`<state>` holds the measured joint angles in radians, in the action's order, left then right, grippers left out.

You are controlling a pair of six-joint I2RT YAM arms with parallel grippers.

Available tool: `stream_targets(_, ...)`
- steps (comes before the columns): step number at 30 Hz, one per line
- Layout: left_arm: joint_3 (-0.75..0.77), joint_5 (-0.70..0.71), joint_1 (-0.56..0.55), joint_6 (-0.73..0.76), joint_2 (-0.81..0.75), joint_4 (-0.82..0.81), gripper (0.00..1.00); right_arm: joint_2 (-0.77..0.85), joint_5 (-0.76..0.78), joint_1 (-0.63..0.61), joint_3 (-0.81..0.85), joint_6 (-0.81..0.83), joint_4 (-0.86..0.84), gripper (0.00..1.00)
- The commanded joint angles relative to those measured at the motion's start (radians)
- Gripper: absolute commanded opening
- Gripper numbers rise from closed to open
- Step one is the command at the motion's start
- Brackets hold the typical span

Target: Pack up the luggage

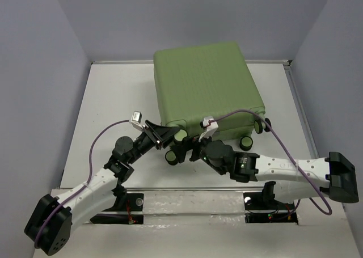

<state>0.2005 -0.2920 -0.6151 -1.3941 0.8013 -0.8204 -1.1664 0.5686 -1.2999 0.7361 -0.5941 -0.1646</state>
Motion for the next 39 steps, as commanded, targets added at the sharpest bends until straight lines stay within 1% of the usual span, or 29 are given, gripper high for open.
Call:
stream_targets(1, -0.007, -0.075, -0.006, 0.023, -0.008, -0.177, 0.19, -0.016, -0.022, 0.042, 0.107, 0.108, 0.008, 0.99)
stream_targets(2, -0.009, -0.075, -0.006, 0.024, -0.008, -0.177, 0.19, -0.016, -0.029, 0.042, 0.108, 0.117, 0.007, 0.99)
stream_targets(7, -0.004, -0.09, -0.006, 0.03, 0.001, -0.177, 0.19, -0.096, -0.035, 0.054, 0.209, 0.169, 0.007, 0.99)
stream_targets(10, -0.01, -0.099, -0.006, 0.03, -0.001, -0.177, 0.19, -0.156, 0.023, 0.054, 0.259, 0.198, 0.007, 0.94)
stream_targets(11, -0.015, -0.099, -0.006, 0.03, -0.004, -0.175, 0.19, -0.179, 0.037, 0.054, 0.267, 0.2, 0.007, 0.85)
stream_targets(12, -0.016, -0.104, -0.006, 0.03, -0.005, -0.174, 0.19, -0.19, 0.049, 0.063, 0.275, 0.2, 0.007, 0.81)
stream_targets(14, -0.021, -0.111, -0.006, 0.035, -0.011, -0.168, 0.19, -0.206, 0.094, 0.063, 0.292, 0.195, 0.008, 0.75)
stream_targets(16, -0.019, -0.118, -0.006, 0.046, -0.017, -0.143, 0.19, -0.216, 0.126, 0.063, 0.295, 0.186, 0.005, 0.51)
stream_targets(17, -0.021, -0.122, -0.006, 0.058, -0.022, -0.134, 0.19, -0.214, 0.149, 0.063, 0.287, 0.174, -0.004, 0.42)
stream_targets(18, -0.019, -0.127, -0.006, 0.067, -0.025, -0.122, 0.2, -0.211, 0.157, 0.063, 0.283, 0.174, -0.012, 0.37)
stream_targets(19, -0.012, -0.127, -0.005, 0.082, -0.031, -0.074, 0.21, -0.207, 0.166, 0.063, 0.276, 0.172, -0.018, 0.24)
stream_targets(20, -0.004, -0.118, -0.003, 0.125, -0.056, -0.038, 0.22, -0.196, 0.174, 0.063, 0.264, 0.168, -0.029, 0.17)
stream_targets(21, 0.014, -0.11, -0.002, 0.153, -0.072, 0.057, 0.28, -0.191, 0.175, 0.063, 0.257, 0.168, -0.035, 0.09)
stream_targets(22, 0.029, -0.08, 0.002, 0.228, -0.097, 0.116, 0.33, -0.181, 0.174, 0.063, 0.252, 0.171, -0.039, 0.07)
stream_targets(23, 0.137, 0.051, 0.009, 0.386, -0.222, 0.491, 0.42, -0.164, 0.166, 0.063, 0.24, 0.181, -0.039, 0.07)
stream_targets(24, 0.139, 0.115, 0.009, 0.439, -0.256, 0.597, 0.42, -0.154, 0.166, 0.063, 0.238, 0.185, -0.039, 0.07)
stream_targets(25, 0.189, 0.182, 0.009, 0.479, -0.296, 0.68, 0.43, -0.148, 0.16, 0.063, 0.235, 0.188, -0.039, 0.07)
stream_targets(26, 0.203, 0.303, 0.009, 0.507, -0.335, 0.757, 0.43, -0.144, 0.152, 0.063, 0.232, 0.197, -0.039, 0.07)
stream_targets(27, 0.206, 0.353, 0.009, 0.539, -0.414, 0.862, 0.43, -0.135, 0.152, 0.063, 0.23, 0.2, -0.039, 0.07)
stream_targets(28, 0.201, 0.402, 0.009, 0.549, -0.451, 0.897, 0.43, -0.131, 0.148, 0.063, 0.229, 0.208, -0.038, 0.07)
stream_targets(30, 0.172, 0.41, 0.008, 0.553, -0.52, 0.941, 0.42, -0.125, 0.146, 0.063, 0.23, 0.214, -0.033, 0.07)
stream_targets(31, 0.13, 0.384, 0.008, 0.547, -0.536, 0.952, 0.4, -0.115, 0.143, 0.063, 0.226, 0.214, -0.027, 0.07)
stream_targets(32, 0.1, 0.384, 0.008, 0.544, -0.536, 0.943, 0.39, -0.108, 0.137, 0.063, 0.221, 0.214, -0.024, 0.07)
stream_targets(33, 0.076, 0.343, 0.008, 0.538, -0.536, 0.931, 0.38, -0.102, 0.131, 0.074, 0.218, 0.214, -0.023, 0.07)
stream_targets(34, 0.032, 0.329, 0.008, 0.52, -0.531, 0.911, 0.35, -0.087, 0.119, 0.083, 0.214, 0.211, -0.018, 0.07)
stream_targets(37, -0.019, 0.326, 0.006, 0.515, -0.54, 0.885, 0.32, -0.067, 0.091, 0.106, 0.197, 0.197, 0.016, 0.07)
stream_targets(39, -0.029, 0.335, 0.006, 0.532, -0.553, 0.87, 0.31, -0.055, 0.064, 0.119, 0.187, 0.191, 0.023, 0.07)
